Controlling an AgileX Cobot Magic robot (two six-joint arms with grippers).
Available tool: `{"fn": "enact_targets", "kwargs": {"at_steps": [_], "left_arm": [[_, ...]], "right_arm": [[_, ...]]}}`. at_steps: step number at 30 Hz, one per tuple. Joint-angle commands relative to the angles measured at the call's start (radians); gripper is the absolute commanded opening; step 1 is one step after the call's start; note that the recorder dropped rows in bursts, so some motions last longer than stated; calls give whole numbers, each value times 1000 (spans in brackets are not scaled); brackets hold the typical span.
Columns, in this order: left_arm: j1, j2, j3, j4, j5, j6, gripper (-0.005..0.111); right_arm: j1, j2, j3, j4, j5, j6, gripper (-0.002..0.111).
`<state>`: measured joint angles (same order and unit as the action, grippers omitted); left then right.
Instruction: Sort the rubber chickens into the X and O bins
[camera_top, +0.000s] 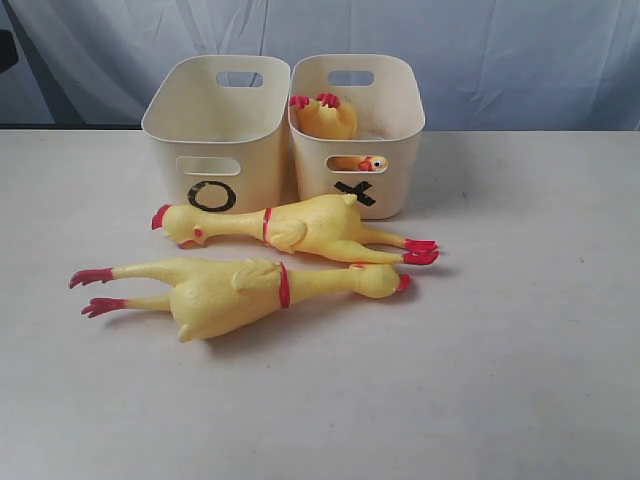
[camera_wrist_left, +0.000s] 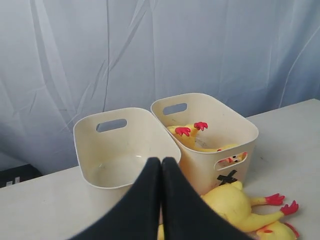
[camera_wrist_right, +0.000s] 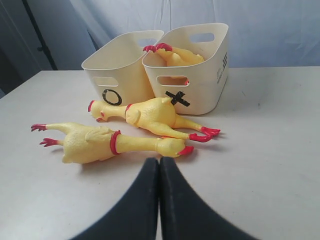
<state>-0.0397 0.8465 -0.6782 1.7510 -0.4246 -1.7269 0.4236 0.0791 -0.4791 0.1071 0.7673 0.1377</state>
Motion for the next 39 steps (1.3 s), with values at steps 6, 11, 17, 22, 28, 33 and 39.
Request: {"fn": "enact_targets", "kwargs": {"at_steps": [6,11,17,22,28,33,39], "left_arm": [[-5,4,53,-623,-1,463,0],[-85,4,102,-1061,128,856,0],[-186,4,102,-1526,401,1451,0],[-255,-1,73,-1771,666,1635,0],[-281,3,-4,-2112,768,1933,0],[-281,68,-75,-2374,898,2337,0],[-281,235,-145,-2483,1016,2539,0]], "right_arm": [[-4,-5,5,-1,-6,-7,0],[-4,-5,5,-1,-6,-7,0],[-4,-5,5,-1,-6,-7,0],[-4,-5,5,-1,-6,-7,0],[-4,-5,5,-1,-6,-7,0],[-4,-5,5,-1,-6,-7,0],[-4,-5,5,-1,-6,-7,0]]}}
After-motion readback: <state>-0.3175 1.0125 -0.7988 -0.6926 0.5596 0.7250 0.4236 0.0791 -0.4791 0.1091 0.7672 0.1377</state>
